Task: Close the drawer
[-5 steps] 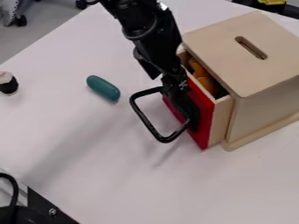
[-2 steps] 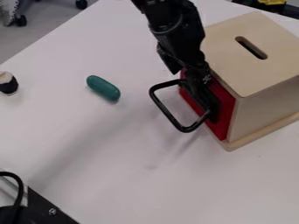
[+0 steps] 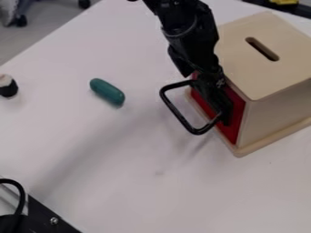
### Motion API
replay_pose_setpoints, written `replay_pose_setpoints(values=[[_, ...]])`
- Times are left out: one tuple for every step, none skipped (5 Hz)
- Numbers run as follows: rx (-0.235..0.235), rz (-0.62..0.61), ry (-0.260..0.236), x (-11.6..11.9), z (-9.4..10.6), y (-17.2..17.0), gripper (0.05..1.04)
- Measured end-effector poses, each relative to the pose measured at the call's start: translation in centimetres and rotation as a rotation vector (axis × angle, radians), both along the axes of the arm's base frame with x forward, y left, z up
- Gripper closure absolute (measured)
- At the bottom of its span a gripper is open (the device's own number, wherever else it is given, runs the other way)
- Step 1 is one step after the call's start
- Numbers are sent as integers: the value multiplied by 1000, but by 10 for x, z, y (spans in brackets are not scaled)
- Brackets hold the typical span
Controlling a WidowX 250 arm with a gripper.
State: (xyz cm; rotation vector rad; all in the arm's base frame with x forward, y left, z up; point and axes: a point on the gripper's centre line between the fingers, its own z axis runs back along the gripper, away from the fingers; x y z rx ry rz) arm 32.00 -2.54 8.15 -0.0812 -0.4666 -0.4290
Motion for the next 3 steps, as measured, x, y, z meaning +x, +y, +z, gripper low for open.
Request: replay_pose_setpoints(values=[[11,25,-14,-3,7,3,83],[17,45,-37,-12,24,6,83],[33,77,-53,-22,45,12,83]])
